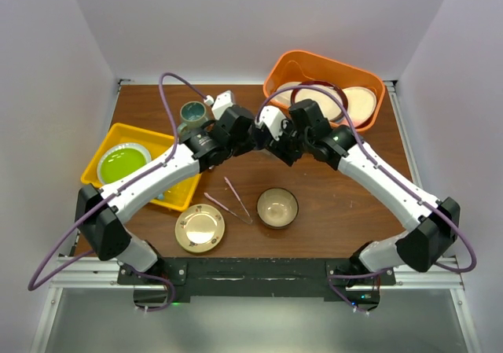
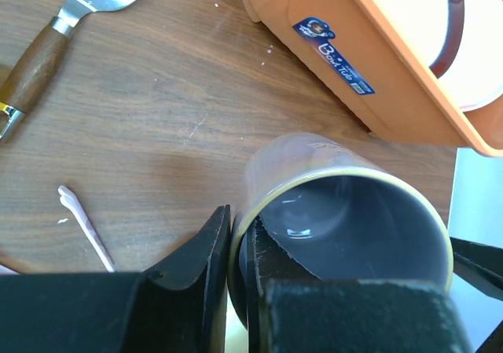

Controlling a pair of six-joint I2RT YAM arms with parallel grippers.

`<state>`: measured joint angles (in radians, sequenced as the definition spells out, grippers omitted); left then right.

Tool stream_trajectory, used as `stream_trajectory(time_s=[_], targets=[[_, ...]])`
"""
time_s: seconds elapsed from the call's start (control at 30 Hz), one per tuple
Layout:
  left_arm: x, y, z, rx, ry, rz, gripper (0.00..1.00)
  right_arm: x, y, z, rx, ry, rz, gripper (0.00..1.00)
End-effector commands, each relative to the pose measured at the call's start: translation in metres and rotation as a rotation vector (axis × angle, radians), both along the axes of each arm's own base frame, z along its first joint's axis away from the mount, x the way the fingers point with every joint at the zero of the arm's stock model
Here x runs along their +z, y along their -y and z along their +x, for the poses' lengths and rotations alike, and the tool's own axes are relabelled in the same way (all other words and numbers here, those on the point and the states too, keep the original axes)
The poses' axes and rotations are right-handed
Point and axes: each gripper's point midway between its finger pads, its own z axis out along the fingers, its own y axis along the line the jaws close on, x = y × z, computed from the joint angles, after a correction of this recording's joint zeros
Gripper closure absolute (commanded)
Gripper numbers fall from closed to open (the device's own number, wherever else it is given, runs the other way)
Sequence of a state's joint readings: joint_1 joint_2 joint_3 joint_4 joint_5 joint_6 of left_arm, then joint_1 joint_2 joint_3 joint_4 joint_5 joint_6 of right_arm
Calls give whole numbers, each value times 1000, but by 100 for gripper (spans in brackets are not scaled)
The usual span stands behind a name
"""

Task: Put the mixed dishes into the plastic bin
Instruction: Pick up the cup at the center of the board.

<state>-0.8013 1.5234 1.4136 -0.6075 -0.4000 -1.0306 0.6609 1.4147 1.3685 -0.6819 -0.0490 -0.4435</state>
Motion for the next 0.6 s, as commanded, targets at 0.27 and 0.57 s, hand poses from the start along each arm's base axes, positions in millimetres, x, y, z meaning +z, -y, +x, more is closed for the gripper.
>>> stream_trajectory(time_s=[0.27, 0.57], targets=[[81, 11, 8, 14, 174, -251, 100, 13, -10, 4, 33, 10, 25, 100], [78, 2, 3, 19, 174, -277, 73, 45, -1, 5, 26, 60, 122, 100]])
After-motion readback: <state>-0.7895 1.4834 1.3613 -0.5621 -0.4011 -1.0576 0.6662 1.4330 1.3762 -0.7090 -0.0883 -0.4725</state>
